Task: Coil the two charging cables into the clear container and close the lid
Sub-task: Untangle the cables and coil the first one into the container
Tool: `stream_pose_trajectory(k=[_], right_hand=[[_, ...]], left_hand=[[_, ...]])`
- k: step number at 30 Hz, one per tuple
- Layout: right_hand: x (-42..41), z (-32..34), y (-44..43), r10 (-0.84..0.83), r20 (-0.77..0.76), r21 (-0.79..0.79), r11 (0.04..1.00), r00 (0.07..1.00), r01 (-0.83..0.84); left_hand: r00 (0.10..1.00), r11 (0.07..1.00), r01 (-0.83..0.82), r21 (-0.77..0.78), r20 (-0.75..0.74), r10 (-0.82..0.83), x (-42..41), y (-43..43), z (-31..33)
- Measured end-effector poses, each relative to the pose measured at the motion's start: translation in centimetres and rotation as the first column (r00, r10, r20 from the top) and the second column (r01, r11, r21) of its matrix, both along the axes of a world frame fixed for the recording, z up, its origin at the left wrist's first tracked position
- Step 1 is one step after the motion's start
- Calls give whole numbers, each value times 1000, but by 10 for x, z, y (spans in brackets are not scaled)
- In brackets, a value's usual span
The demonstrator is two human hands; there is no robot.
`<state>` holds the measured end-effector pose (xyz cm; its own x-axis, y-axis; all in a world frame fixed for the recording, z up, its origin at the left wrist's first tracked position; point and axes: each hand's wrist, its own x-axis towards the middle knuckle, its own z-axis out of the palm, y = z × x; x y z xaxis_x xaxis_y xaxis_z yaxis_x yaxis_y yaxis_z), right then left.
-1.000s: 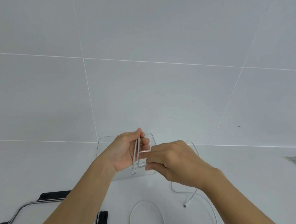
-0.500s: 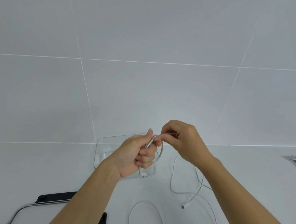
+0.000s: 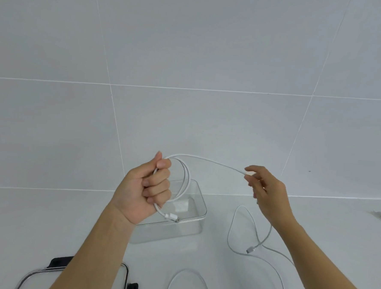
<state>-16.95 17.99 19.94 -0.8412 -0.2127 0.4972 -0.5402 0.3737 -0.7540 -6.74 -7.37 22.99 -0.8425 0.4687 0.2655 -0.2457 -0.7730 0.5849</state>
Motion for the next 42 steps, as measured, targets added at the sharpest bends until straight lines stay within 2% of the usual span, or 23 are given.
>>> stream_pose_trajectory(k=[1, 3, 6, 9, 11, 14, 18, 21, 23, 26, 29, 32, 38, 42], right_hand=[[0, -4, 1, -62, -135, 56, 996, 989, 71], [-1, -12, 3, -82, -384, 223, 958, 920, 179], [0, -12, -2, 3, -520, 488, 822, 854, 295], [16, 1, -16, 171, -374, 789, 575, 912, 215], [25, 5, -23, 261, -232, 879, 469, 937, 87], [46, 14, -35, 425, -129, 938, 346, 896, -29], [65, 20, -42, 630, -249, 923, 385, 736, -18], [69, 23, -44, 686, -313, 854, 505, 656, -121], [74, 34, -45, 690, -345, 792, 578, 636, -197], [73, 42, -47, 631, -439, 716, 676, 640, -175], [65, 42, -47, 546, -522, 642, 757, 656, -120], [56, 43, -44, 464, -537, 545, 828, 704, -130], [38, 34, -41, 287, -527, 379, 922, 800, -81], [26, 32, -37, 203, -443, 295, 953, 873, -72]], left_hand=[[1000, 1000, -25, -6, 1, 25, 0, -1, 1], [991, 988, -136, -66, -6, 136, 3, 2, 5], [932, 919, -351, -178, 30, 362, 8, 8, 11], [904, 892, -401, -208, 68, 422, 5, 11, 9], [896, 888, -410, -209, 91, 435, 5, 12, 8], [855, 837, -468, -285, 95, 510, 5, 16, 8], [822, 736, -486, -471, 38, 568, 6, 23, 4], [832, 699, -458, -549, 12, 555, 8, 28, 0], [848, 701, -430, -568, 11, 530, 8, 32, -2], [880, 691, -381, -614, -13, 474, 9, 38, -4], [902, 614, -347, -709, -73, 426, 10, 42, -6], [918, 550, -331, -767, -128, 374, 12, 46, -5], [938, 614, -293, -733, -96, 333, 12, 49, -2], [936, 660, -297, -690, -75, 343, 13, 45, -2]])
